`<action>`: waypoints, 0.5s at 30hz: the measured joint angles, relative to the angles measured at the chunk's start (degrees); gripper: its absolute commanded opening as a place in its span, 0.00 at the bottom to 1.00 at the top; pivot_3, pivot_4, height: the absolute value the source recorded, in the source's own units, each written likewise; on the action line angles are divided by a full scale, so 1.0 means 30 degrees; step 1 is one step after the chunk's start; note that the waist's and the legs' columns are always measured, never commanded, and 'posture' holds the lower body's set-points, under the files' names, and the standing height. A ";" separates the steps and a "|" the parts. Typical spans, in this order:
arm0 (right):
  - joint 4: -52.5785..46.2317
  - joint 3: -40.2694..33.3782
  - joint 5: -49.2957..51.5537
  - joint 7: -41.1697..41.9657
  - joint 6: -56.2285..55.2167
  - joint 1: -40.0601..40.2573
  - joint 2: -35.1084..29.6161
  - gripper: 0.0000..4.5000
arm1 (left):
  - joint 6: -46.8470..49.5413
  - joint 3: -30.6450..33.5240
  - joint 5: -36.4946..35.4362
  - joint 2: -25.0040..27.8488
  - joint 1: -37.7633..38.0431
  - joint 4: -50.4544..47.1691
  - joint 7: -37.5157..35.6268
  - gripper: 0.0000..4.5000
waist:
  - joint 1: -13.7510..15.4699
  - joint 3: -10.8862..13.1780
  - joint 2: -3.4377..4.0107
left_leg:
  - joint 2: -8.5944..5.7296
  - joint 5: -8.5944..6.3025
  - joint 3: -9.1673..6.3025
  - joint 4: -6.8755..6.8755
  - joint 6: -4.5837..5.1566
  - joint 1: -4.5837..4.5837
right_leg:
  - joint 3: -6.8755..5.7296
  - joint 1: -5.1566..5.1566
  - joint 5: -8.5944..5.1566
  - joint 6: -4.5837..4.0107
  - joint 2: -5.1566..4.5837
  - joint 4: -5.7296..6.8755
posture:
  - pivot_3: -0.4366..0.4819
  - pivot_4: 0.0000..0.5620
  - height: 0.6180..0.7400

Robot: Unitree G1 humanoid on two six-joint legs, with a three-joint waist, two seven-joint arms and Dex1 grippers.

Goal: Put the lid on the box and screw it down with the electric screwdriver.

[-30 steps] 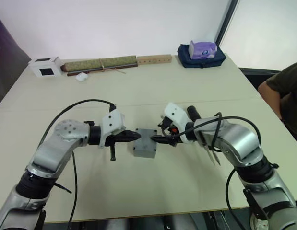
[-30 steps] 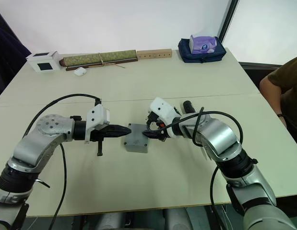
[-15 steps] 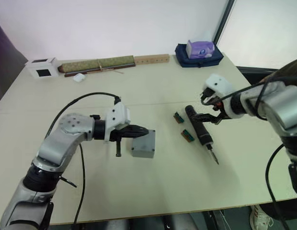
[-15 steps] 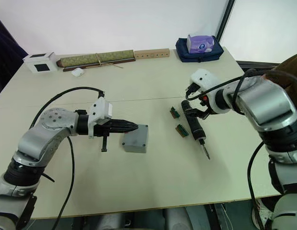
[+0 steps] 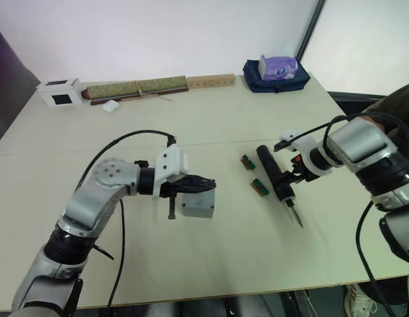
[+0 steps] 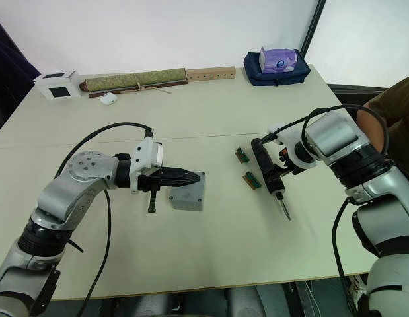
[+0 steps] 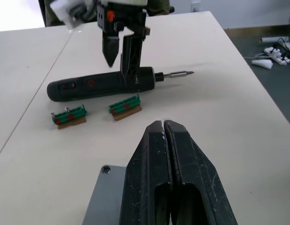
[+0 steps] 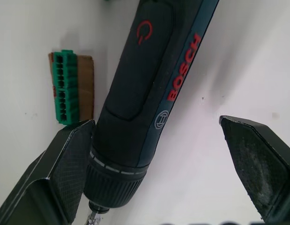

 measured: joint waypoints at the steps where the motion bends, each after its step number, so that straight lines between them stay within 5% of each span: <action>1: 0.0255 0.0074 -0.0101 -0.0001 -0.0008 -0.0031 0.0214 0.99 | -0.0021 0.0000 0.0027 -0.0009 0.0003 -0.0001 0.0031 0.00 | 0.0013 0.0000 0.0000 | 0.0000 0.0000 -0.0004 0.0000 0.0000 -0.0001 | -0.0002 0.0000 0.0000 0.0000 0.0001 0.0000 | 0.48 0.27 1.00; 8: 0.1629 0.0699 -0.0943 0.0066 -0.0337 -0.0315 0.0989 0.99 | -0.0063 0.0003 0.0281 -0.0147 0.0069 -0.0003 0.0539 0.00 | 0.0065 -0.0003 -0.0005 | -0.0005 0.0000 0.0000 0.0014 -0.0001 -0.0001 | -0.0002 0.0008 0.0003 0.0002 -0.0010 0.0001 | 0.48 0.27 1.00; 15: 0.1756 0.0672 -0.1788 -0.0206 -0.0493 -0.0322 0.1518 0.49 | -0.0395 0.0004 0.0722 -0.0120 0.0291 0.0021 0.0832 0.00 | 0.0014 -0.0006 -0.0004 | -0.0002 0.0000 -0.0006 0.0009 -0.0001 0.0004 | -0.0004 0.0006 0.0004 -0.0001 0.0002 0.0008 | 0.48 0.27 1.00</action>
